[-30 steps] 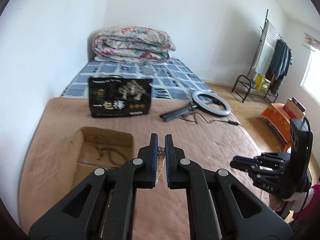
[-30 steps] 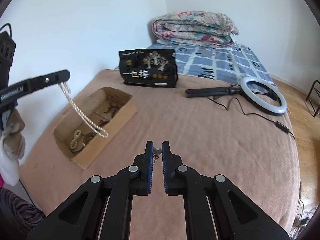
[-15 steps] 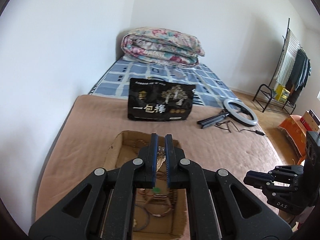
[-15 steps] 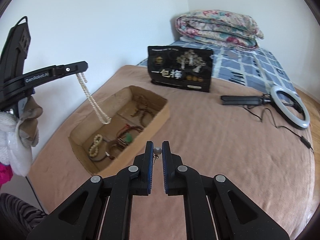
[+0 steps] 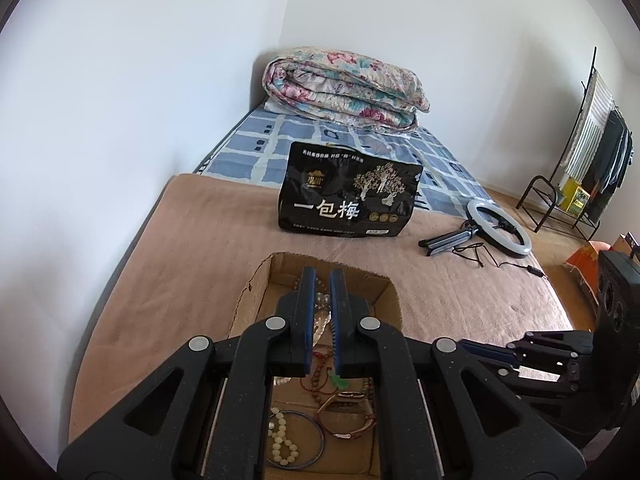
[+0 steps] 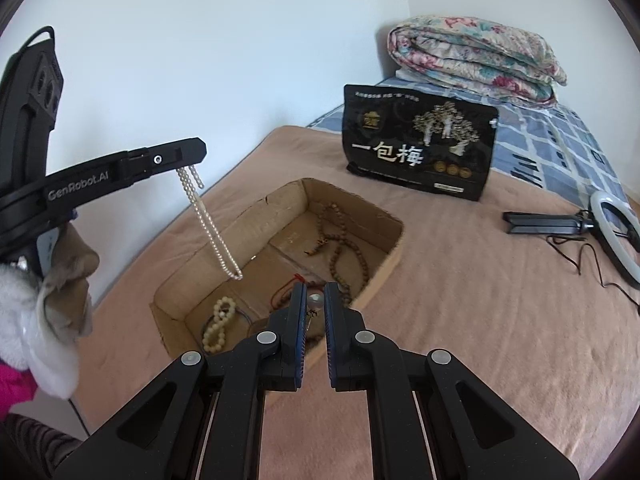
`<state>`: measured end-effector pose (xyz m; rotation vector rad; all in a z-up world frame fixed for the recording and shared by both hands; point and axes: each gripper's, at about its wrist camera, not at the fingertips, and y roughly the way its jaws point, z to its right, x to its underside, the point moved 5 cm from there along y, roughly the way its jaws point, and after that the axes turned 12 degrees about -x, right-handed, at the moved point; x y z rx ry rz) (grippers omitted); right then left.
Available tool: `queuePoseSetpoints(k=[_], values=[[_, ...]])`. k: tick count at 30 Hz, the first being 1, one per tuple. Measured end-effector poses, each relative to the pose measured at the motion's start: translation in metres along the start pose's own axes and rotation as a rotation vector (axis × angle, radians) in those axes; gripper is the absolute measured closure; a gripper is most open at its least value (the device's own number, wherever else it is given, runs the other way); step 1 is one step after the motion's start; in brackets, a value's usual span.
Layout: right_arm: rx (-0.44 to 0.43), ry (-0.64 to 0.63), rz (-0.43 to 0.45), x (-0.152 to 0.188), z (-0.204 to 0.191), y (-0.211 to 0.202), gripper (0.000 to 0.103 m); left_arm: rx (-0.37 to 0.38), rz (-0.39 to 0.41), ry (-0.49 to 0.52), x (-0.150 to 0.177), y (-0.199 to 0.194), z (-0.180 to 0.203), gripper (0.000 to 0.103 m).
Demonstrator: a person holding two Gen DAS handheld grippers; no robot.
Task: Organize jewelry
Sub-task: 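Carry the pearl necklace and pearl earring over the box with both tools, then open both tools to release the necklace and earring into the box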
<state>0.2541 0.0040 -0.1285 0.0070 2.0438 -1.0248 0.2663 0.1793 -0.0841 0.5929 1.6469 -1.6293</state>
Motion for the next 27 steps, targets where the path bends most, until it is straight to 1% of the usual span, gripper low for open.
queuePoseSetpoints(k=[5,10,12,13,14,16,27], values=[[0.004,0.004,-0.011,-0.005,-0.001,0.016,0.096,-0.002,-0.018,-0.005,0.007,0.007,-0.004,0.098],[0.015,-0.001,-0.008,-0.009,-0.002,0.024,0.096,-0.007,-0.032,0.009,0.011,0.01,-0.005,0.098],[0.016,0.007,-0.01,-0.011,-0.001,0.026,0.094,-0.018,-0.036,0.014,0.013,0.01,-0.005,0.098],[0.018,0.009,-0.01,-0.011,-0.001,0.026,0.086,-0.022,-0.037,0.011,0.013,0.011,-0.005,0.098],[0.022,0.012,-0.008,-0.012,0.0,0.026,0.073,-0.019,-0.04,0.009,0.014,0.011,-0.006,0.098],[0.024,0.018,0.007,-0.013,0.001,0.025,0.061,-0.022,-0.043,0.009,0.014,0.012,-0.007,0.098],[0.034,0.004,0.022,-0.013,-0.007,0.011,0.061,-0.039,-0.039,0.012,0.016,0.003,-0.01,0.098]])
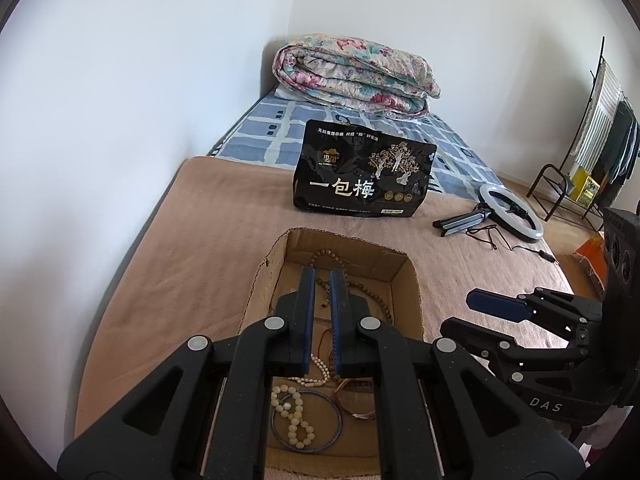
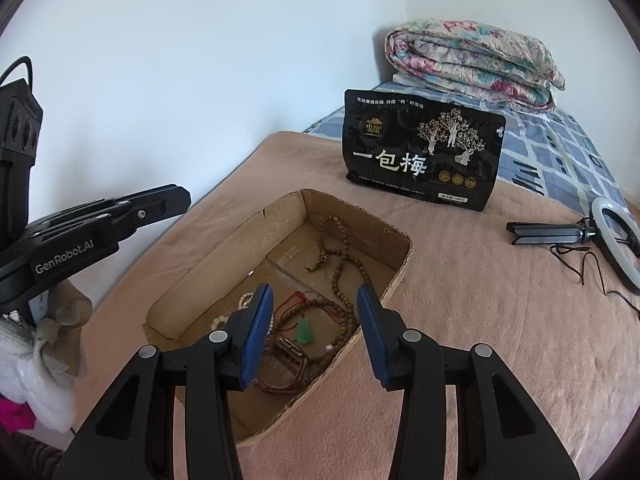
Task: Organize jewelry
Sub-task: 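Open both tools to release the necklace and earring into the box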
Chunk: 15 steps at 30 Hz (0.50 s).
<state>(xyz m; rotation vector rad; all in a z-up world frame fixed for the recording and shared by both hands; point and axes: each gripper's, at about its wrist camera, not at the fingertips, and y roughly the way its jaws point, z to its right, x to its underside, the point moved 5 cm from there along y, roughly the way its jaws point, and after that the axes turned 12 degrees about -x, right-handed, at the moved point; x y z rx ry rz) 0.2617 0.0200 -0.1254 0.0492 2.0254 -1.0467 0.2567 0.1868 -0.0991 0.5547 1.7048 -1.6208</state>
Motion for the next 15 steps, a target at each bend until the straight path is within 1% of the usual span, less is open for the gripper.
queuePoseSetpoints(k=[5,12,15], values=[[0.013,-0.007,0.013,0.002,-0.008,-0.017,0.061,0.0,0.025,-0.001,0.002,-0.025,-0.001,0.098],[0.021,-0.018,0.035,0.011,-0.023,-0.053,0.061,0.009,0.055,0.002,0.006,-0.074,0.006,0.098],[0.024,-0.019,0.045,0.015,-0.028,-0.071,0.057,0.005,0.074,0.018,0.01,-0.096,0.013,0.098]])
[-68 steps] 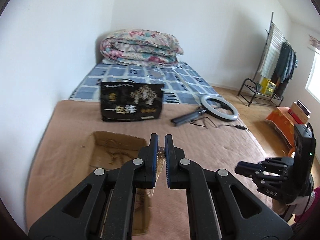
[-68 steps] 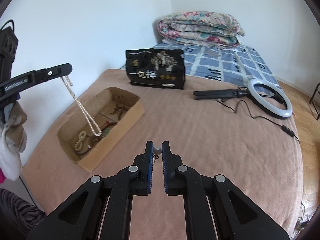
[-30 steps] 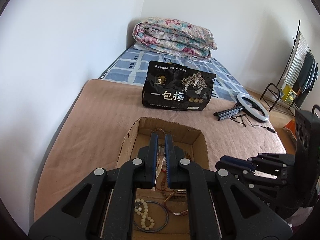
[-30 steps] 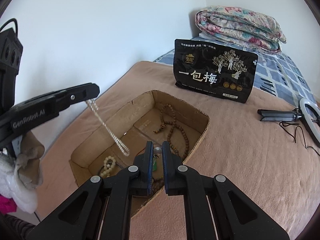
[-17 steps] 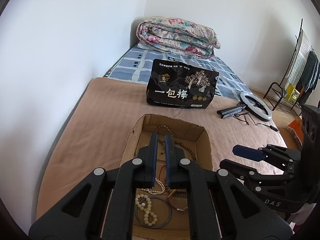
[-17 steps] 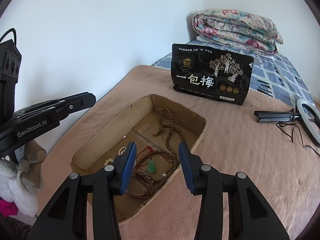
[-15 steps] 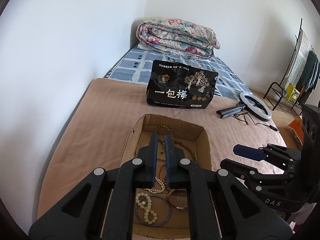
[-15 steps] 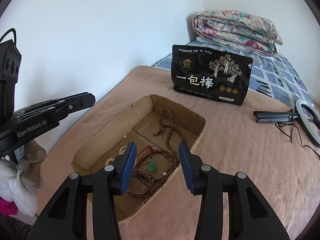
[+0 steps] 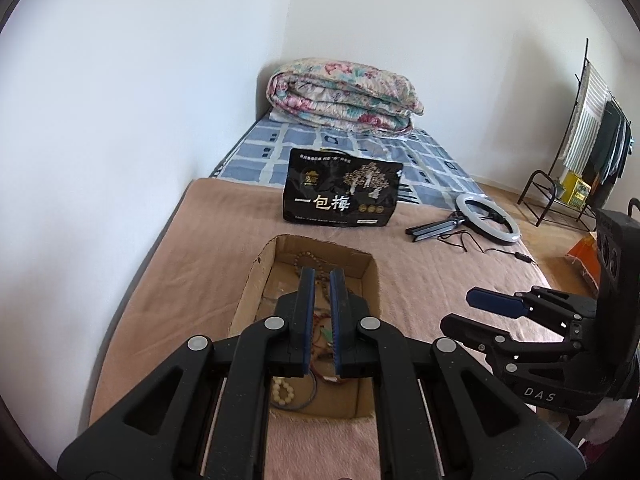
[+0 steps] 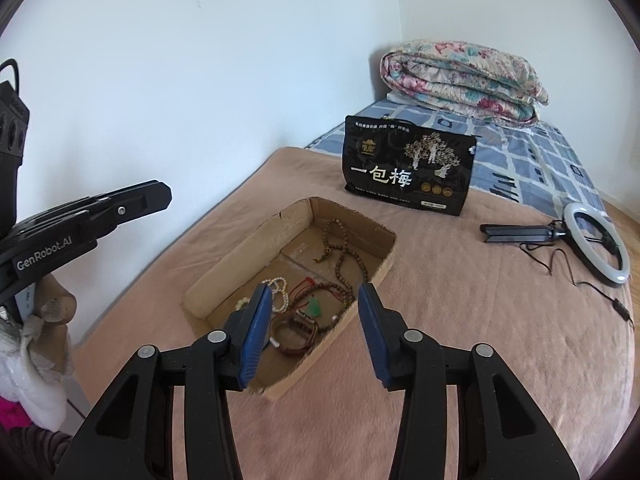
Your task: Organize jewelry
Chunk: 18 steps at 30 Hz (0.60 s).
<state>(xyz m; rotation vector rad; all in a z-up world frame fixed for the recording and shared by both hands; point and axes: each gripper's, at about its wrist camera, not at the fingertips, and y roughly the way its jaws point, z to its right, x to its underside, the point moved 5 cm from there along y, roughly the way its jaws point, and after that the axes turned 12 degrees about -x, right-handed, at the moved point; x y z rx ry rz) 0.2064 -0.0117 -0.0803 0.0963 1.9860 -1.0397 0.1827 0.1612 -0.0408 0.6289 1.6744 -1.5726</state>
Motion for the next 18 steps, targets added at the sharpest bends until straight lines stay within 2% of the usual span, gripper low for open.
queuePoseSetpoints(k=[4,5,6,8,10,13,15,18], values=[[0.028,-0.035,0.032,0.006,-0.007,-0.027,0.047,0.004,0.017,0.022,0.006,-0.029,0.01,0.098],[0.039,-0.039,0.042,0.008,-0.008,-0.034,0.044,0.004,0.026,0.027,0.008,-0.039,0.012,0.093],[0.047,-0.037,0.05,0.01,-0.008,-0.04,0.043,0.002,0.03,0.029,0.01,-0.045,0.013,0.08],[0.048,-0.022,0.06,0.013,-0.007,-0.049,0.042,0.002,0.043,0.028,0.014,-0.06,0.016,0.064],[0.055,-0.004,0.068,0.017,-0.005,-0.059,0.041,-0.013,0.064,0.03,0.018,-0.075,0.017,0.058],[0.075,0.019,0.084,0.023,0.0,-0.07,0.031,-0.036,0.081,0.036,0.027,-0.095,0.021,0.047],[0.096,0.033,0.098,0.029,0.004,-0.076,0.029,-0.048,0.086,0.038,0.033,-0.102,0.023,0.035],[0.122,0.055,0.099,0.038,0.009,-0.084,0.027,-0.061,0.086,0.056,0.043,-0.111,0.027,0.027]])
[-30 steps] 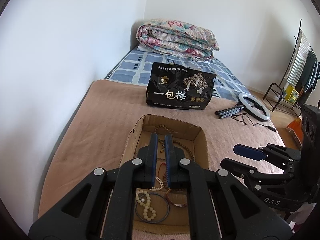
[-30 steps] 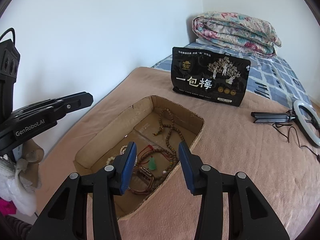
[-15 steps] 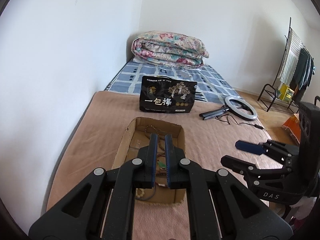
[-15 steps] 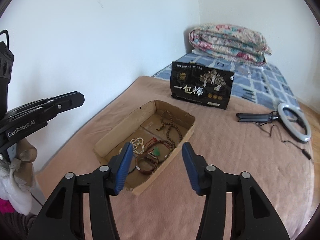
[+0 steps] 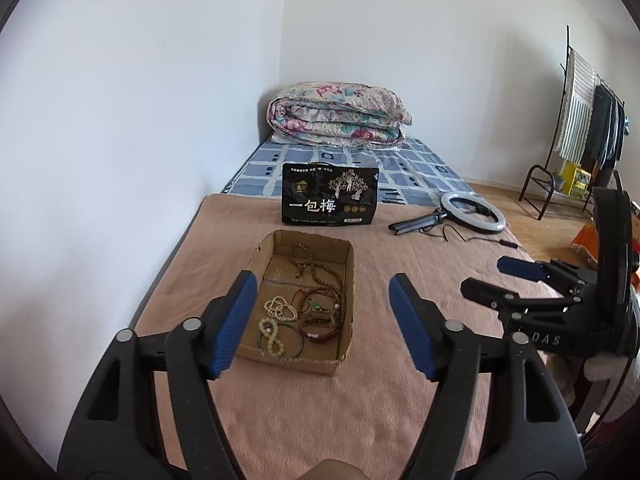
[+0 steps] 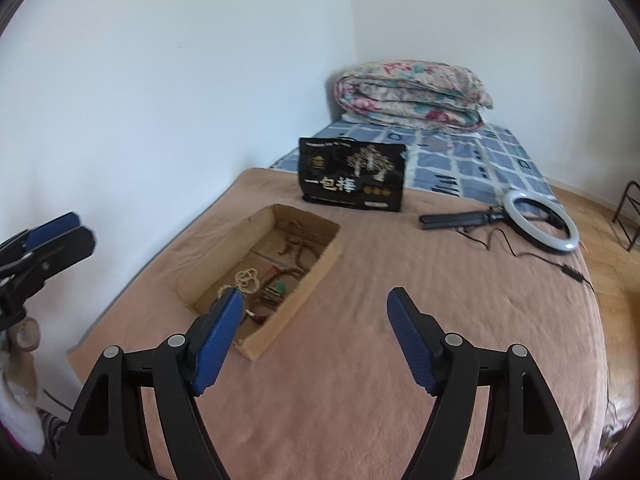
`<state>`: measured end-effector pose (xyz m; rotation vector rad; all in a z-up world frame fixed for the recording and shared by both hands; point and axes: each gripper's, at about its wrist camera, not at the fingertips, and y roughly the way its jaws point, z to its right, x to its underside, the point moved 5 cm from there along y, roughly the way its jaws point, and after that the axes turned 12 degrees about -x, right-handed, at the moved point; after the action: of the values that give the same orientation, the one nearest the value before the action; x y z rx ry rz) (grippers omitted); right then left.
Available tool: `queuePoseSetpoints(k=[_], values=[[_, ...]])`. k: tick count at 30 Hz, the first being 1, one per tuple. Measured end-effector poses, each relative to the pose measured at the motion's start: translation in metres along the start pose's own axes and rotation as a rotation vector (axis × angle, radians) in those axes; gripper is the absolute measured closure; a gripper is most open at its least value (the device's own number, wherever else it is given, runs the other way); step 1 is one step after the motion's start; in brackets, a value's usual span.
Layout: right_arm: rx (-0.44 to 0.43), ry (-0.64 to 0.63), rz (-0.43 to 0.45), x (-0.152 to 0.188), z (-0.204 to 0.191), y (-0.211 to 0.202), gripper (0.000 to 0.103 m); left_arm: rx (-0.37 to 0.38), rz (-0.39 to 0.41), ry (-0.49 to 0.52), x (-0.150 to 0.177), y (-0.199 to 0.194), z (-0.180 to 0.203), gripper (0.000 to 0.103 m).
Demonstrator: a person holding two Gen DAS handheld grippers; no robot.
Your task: Organize jewelry
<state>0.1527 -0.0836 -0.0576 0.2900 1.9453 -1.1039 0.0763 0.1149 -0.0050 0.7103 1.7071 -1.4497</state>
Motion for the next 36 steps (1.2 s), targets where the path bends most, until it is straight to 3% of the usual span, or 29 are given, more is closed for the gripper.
queuePoseSetpoints(k=[6,9,16,26,36], values=[[0.054,0.007,0.026,0.013,0.006,-0.012,0.023,-0.02,-0.008,0.014,0.012,-0.009,0.009,0.019],[0.077,0.02,0.034,0.016,0.01,-0.013,0.022,-0.037,-0.021,0.022,0.019,-0.007,0.012,0.009],[0.108,0.015,0.055,0.026,0.02,-0.016,0.022,-0.078,-0.02,0.051,0.028,-0.003,0.021,0.004],[0.117,0.015,0.063,0.031,0.02,-0.021,0.021,-0.076,0.015,0.055,0.028,-0.01,0.026,0.003],[0.139,-0.014,0.059,0.033,0.016,-0.021,0.02,-0.093,-0.008,0.035,0.025,-0.003,0.019,0.003]])
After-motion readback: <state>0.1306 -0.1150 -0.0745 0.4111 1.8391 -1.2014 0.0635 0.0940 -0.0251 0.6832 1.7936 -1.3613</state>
